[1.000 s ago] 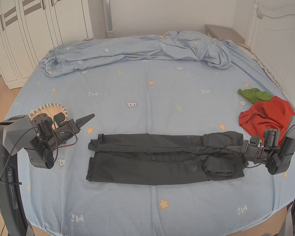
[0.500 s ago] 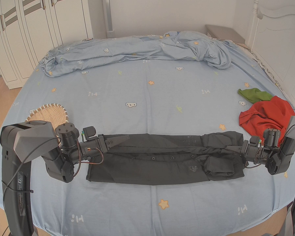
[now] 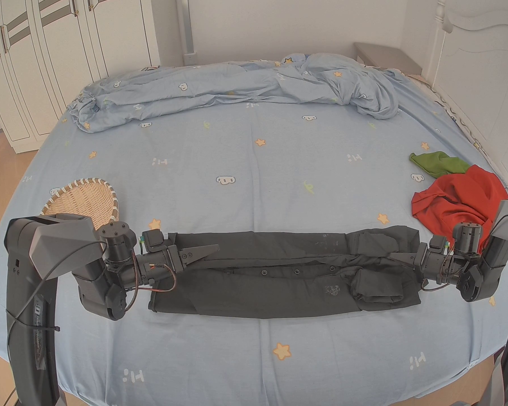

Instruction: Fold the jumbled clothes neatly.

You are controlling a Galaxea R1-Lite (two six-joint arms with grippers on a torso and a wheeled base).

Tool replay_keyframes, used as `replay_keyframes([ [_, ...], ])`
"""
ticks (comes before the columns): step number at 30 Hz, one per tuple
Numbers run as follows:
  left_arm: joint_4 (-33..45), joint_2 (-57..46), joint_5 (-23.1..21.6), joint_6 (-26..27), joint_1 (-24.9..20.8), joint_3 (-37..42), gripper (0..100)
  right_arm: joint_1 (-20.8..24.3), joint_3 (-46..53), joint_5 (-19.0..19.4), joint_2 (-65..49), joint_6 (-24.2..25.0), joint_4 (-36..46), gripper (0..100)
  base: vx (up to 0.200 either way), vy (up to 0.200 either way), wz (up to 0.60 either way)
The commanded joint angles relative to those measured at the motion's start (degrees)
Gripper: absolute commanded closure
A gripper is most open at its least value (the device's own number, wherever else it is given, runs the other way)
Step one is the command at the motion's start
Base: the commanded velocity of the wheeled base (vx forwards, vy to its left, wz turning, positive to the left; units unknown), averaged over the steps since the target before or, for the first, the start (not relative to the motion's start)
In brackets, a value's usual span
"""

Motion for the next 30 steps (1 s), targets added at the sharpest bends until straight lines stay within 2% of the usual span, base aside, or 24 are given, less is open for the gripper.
replay_keyframes([
  [1,0.12,-0.22,0.04,-0.03,0.54,0.67,0,0.08,0.36,0.02,-0.05,0.0,-0.02,100,0.0,0.0,0.0],
  [30,-0.49,-4.27,-0.05,-0.29,4.32,0.41,0,-0.18,0.44,0.02,0.48,0.0,-0.02,100,0.0,0.0,0.0],
])
